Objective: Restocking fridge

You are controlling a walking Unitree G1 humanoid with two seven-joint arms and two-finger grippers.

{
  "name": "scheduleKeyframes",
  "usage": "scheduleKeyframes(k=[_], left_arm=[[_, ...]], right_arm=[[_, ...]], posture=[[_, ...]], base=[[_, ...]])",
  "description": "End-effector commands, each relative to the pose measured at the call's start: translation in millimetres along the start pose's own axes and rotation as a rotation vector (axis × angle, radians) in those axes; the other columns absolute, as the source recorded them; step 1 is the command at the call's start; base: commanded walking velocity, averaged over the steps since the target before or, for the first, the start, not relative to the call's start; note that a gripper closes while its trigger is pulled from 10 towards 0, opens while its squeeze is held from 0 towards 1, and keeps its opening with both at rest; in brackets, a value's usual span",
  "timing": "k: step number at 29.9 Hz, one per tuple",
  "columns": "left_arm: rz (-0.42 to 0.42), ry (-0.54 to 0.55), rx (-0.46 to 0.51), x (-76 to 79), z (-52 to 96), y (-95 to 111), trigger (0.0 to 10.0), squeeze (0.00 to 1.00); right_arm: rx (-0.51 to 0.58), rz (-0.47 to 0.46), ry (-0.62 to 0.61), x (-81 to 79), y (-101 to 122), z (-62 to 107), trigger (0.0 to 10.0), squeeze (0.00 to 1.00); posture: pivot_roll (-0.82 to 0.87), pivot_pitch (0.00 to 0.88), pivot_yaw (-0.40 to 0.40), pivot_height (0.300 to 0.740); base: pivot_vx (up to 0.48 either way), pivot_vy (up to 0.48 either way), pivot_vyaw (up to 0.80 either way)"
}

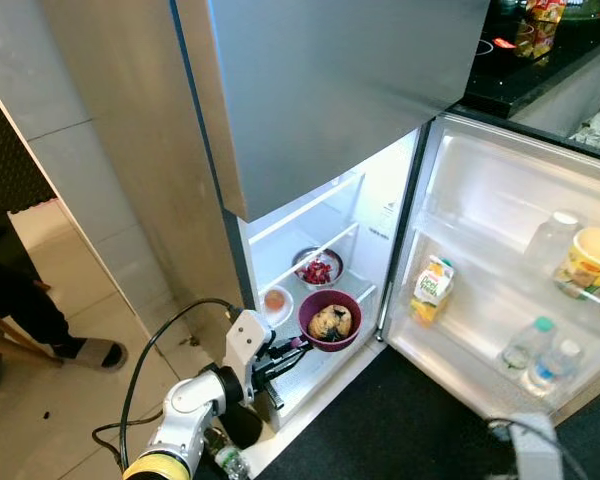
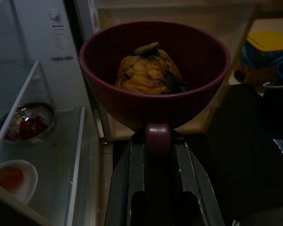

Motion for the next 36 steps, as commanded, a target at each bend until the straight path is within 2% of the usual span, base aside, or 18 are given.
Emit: scheduleKeyframes(k=[1, 3, 7, 11, 13, 16, 17, 18, 21, 22, 24, 26, 30, 34, 36], left_arm=[[-0.024, 0.011, 0.013, -0.8, -3.6, 4, 10.0, 0.0], [-0.025, 0.017, 0.011, -1.7, -3.4, 4, 10.0, 0.0], [-0.043, 0.077, 0.019, -10.9, -5.9, 9, 10.0, 0.0], [-0.061, 0.114, 0.03, -17.2, -9.7, 17, 10.0, 0.0], [-0.066, 0.11, 0.051, -16.1, -16.5, 24, 10.0, 0.0], [-0.028, 0.109, 0.031, -14.0, -22.3, 19, 10.0, 0.0], [-0.012, 0.123, 0.027, -12.8, -24.0, 16, 10.0, 0.0], [-0.008, 0.129, 0.026, -12.1, -24.7, 14, 10.0, 0.0], [0.004, 0.13, 0.038, -10.4, -27.2, 16, 10.0, 0.0], [0.012, 0.133, 0.05, -8.4, -31.1, 18, 10.0, 0.0], [0.01, 0.137, 0.045, -7.6, -32.4, 16, 10.0, 0.0], [0.012, 0.138, 0.041, -7.3, -32.5, 15, 10.0, 0.0], [0.05, 0.158, 0.007, -3.7, -41.4, 8, 10.0, 0.0], [0.052, 0.196, -0.044, -1.9, -41.8, -5, 10.0, 0.0], [0.049, 0.194, -0.069, 2.1, -38.8, -14, 10.0, 0.0]], right_arm=[[-0.013, -0.005, 0.041, -10.4, -2, 0.2, 10.0, 0.0], [-0.013, -0.007, 0.049, -12.6, -2, 0.2, 10.0, 0.0], [0.031, 0.064, 0.095, -24.5, 17, -2.0, 10.0, 0.0], [0.067, 0.076, 0.093, -23.3, 34, -3.8, 10.0, 0.0], [0.108, 0.103, 0.085, -20.9, 52, -4.9, 10.0, 0.0], [0.151, 0.079, 0.089, -20.3, 68, -5.1, 10.0, 0.0], [0.176, 0.122, 0.15, -31.8, 74, -4.0, 10.0, 0.0], [0.184, 0.152, 0.175, -36.6, 76, -3.4, 10.0, 0.0], [0.198, 0.185, 0.208, -43.8, 79, -2.4, 10.0, 0.0], [0.208, 0.251, 0.228, -52.0, 83, -1.5, 10.0, 0.0], [0.205, 0.297, 0.23, -57.6, 82, -1.1, 10.0, 0.0], [0.201, 0.302, 0.24, -60.8, 81, -0.8, 10.0, 0.0], [0.162, 0.379, 0.273, -68.0, 63, 0.1, 10.0, 0.0], [0.083, 0.269, 0.206, -45.8, 37, -2.0, 10.0, 0.0], [0.042, 0.249, 0.191, -41.9, 23, -1.4, 10.0, 0.0]], posture=[[-0.01, 0.032, 0.028, 0.74], [-0.01, 0.032, 0.028, 0.74], [0.01, 0.024, 0.031, 0.74], [-0.01, 0.037, 0.037, 0.74], [-0.01, 0.033, 0.03, 0.74], [-0.01, 0.035, 0.0, 0.74], [-0.02, 0.037, -0.008, 0.74], [-0.02, 0.037, -0.008, 0.74], [-0.03, 0.023, -0.008, 0.74], [-0.04, 0.031, -0.011, 0.74], [-0.05, 0.032, -0.003, 0.74], [-0.05, 0.032, -0.003, 0.74], [-0.07, 0.013, 0.005, 0.74], [-0.07, 0.023, 0.005, 0.74], [-0.07, 0.017, 0.003, 0.74]], base=[[0.0, 0.0, 0.0], [0.0, 0.0, 0.0], [0.0, 0.0, 0.0], [0.0, 0.0, 0.0], [0.0, 0.0, 0.0], [0.0, 0.0, 0.0], [0.0, 0.0, 0.0], [0.0, 0.0, 0.0], [0.0, 0.0, 0.3], [0.0, 0.0, 0.74], [0.0, 0.0, 0.74], [0.0, 0.0, 0.74], [0.0, 0.0, 0.74], [0.0, 0.0, 0.37], [0.0, 0.0, 0.0]])
Point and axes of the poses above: a point about 5 cm out from each wrist's last joint towards the gripper, its own z axis pointing back from the gripper into the wrist, its own y axis along the axis of the wrist's last joint, x = y × z, the point moved 4 cm from there along -z, pointing out of the wrist towards the gripper, and after that the axes turned 8 degrees about z, right-handed, at the moved point
